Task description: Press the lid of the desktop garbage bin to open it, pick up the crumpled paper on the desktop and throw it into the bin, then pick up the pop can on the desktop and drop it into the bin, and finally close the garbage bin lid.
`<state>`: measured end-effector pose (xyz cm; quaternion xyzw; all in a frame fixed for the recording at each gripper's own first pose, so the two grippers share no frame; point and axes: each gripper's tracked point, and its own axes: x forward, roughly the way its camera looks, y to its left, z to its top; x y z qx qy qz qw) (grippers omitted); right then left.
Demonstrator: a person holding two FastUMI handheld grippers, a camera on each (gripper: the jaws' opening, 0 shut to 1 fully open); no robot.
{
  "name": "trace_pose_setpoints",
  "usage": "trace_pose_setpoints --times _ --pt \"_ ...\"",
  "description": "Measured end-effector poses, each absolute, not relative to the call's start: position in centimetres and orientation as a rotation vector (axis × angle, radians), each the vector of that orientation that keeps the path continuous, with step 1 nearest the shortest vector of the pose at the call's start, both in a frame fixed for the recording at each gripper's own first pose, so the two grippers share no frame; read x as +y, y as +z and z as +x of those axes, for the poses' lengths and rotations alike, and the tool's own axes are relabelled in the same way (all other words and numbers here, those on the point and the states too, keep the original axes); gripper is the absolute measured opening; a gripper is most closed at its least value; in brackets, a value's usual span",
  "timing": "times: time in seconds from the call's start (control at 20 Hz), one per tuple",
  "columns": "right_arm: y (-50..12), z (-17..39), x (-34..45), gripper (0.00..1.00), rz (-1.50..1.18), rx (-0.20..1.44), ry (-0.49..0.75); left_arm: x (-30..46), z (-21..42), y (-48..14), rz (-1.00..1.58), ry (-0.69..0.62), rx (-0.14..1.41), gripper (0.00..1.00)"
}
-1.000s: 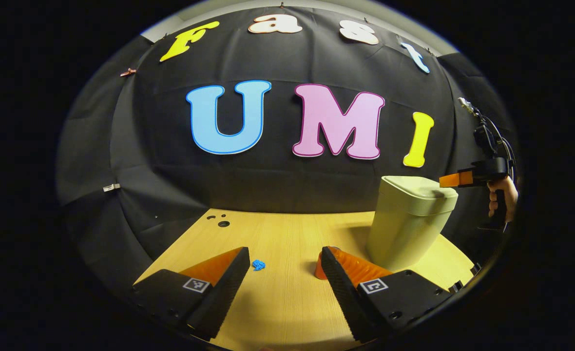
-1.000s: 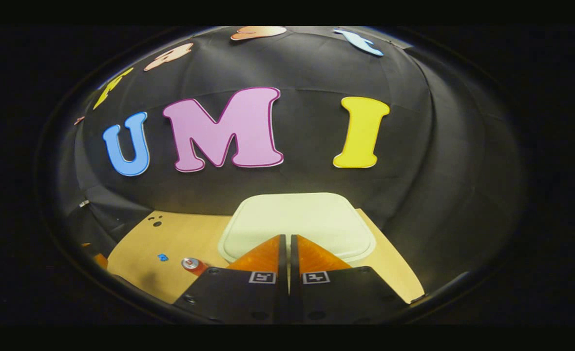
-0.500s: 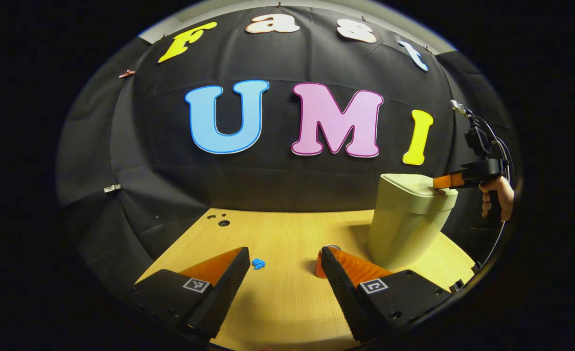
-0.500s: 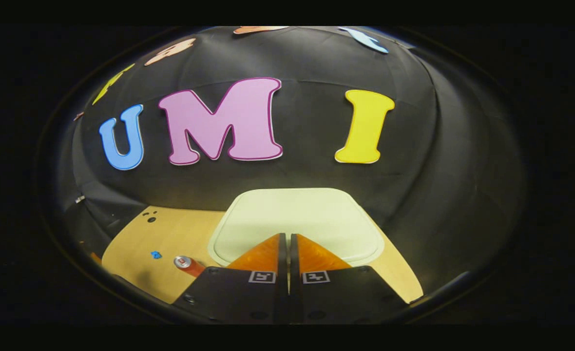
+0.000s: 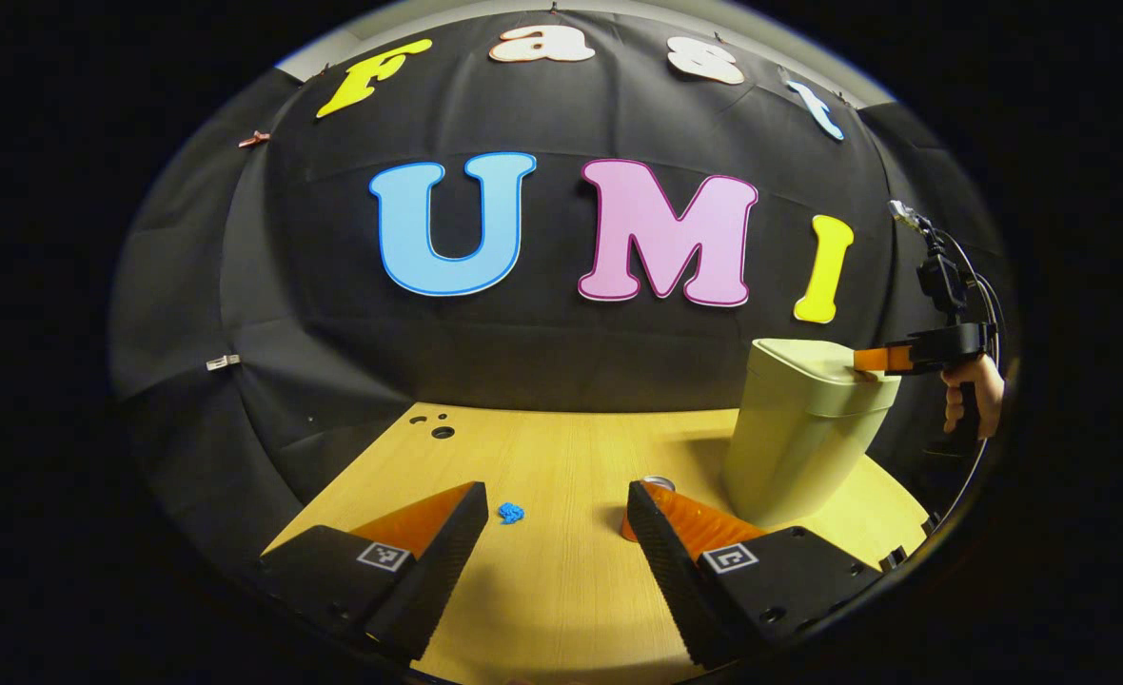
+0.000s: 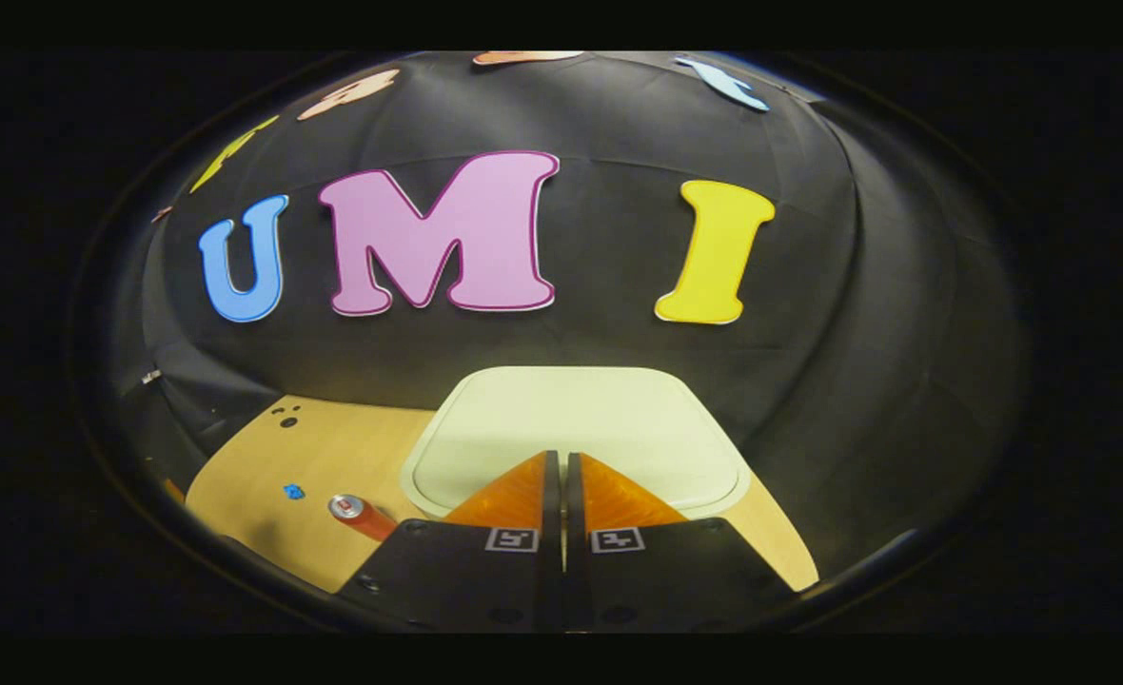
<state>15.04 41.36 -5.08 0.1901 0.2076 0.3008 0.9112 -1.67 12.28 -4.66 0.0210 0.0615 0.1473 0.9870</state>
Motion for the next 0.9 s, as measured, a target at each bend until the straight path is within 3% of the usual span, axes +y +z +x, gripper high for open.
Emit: trace_pose_setpoints --times 0.65,0.9 --pt "-0.8 12.8 37.2 0.07 0.448 0.352 0.563 13.9 -3.0 -5.5 -0.009 0.299 0.114 0.96" --pt "-2.4 12.8 37.7 0.02 0.423 0.396 0.566 14.0 -4.0 -5.8 0.003 0.296 0.113 0.96"
